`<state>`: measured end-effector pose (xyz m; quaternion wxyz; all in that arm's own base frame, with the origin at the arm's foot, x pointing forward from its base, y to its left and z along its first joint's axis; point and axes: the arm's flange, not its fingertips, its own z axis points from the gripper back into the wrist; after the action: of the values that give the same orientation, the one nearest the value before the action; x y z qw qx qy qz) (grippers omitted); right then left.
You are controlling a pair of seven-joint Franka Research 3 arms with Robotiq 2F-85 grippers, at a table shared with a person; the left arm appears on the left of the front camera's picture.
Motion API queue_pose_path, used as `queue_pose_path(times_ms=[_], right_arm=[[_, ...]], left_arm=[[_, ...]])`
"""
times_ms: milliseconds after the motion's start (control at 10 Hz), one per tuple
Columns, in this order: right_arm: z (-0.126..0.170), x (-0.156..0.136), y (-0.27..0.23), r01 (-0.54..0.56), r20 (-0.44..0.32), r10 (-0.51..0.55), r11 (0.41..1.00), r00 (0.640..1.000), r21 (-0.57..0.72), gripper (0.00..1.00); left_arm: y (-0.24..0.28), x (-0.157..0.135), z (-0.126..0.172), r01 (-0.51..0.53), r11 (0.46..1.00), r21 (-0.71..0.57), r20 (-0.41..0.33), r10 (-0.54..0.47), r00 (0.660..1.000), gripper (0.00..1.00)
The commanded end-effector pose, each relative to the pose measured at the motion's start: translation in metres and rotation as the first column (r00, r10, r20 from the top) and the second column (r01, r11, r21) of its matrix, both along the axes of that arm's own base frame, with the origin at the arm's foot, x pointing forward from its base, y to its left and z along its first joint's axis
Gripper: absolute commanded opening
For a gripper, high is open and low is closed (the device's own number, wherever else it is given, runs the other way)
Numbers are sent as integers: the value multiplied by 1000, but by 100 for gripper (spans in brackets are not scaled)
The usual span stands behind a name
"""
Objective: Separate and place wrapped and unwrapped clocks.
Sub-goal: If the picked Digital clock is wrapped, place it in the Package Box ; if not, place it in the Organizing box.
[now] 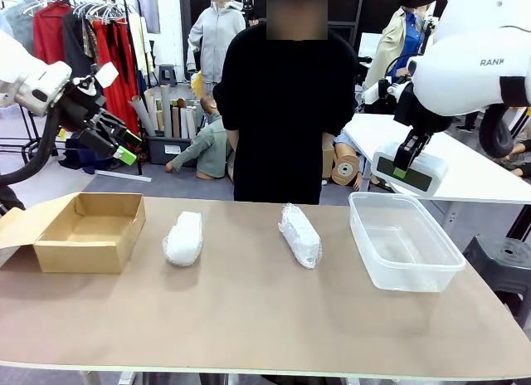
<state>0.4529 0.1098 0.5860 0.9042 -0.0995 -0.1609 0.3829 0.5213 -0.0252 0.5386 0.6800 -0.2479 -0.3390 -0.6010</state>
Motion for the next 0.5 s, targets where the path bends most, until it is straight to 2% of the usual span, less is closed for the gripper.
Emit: queue_pose_path(times_ms=[0, 100, 300, 400], right_arm=[[0, 0, 0, 0, 0, 0, 1000, 1000, 0, 0], [-5, 13, -6, 9, -11, -8, 999, 1000, 43, 0], [-15, 34, -14, 108, 13, -110, 988, 994, 108, 0], [-19, 45, -20, 166, -13, -166, 978, 986, 124, 0]], left_arm=[[0, 0, 2, -5, 1000, -5, -1, 5, 1000, 100], [0, 0, 2, -5, 1000, -5, -1, 5, 1000, 100], [0, 0, 2, -5, 1000, -5, -1, 5, 1000, 100], [0, 0, 2, -5, 1000, -5, -1, 5, 1000, 100]])
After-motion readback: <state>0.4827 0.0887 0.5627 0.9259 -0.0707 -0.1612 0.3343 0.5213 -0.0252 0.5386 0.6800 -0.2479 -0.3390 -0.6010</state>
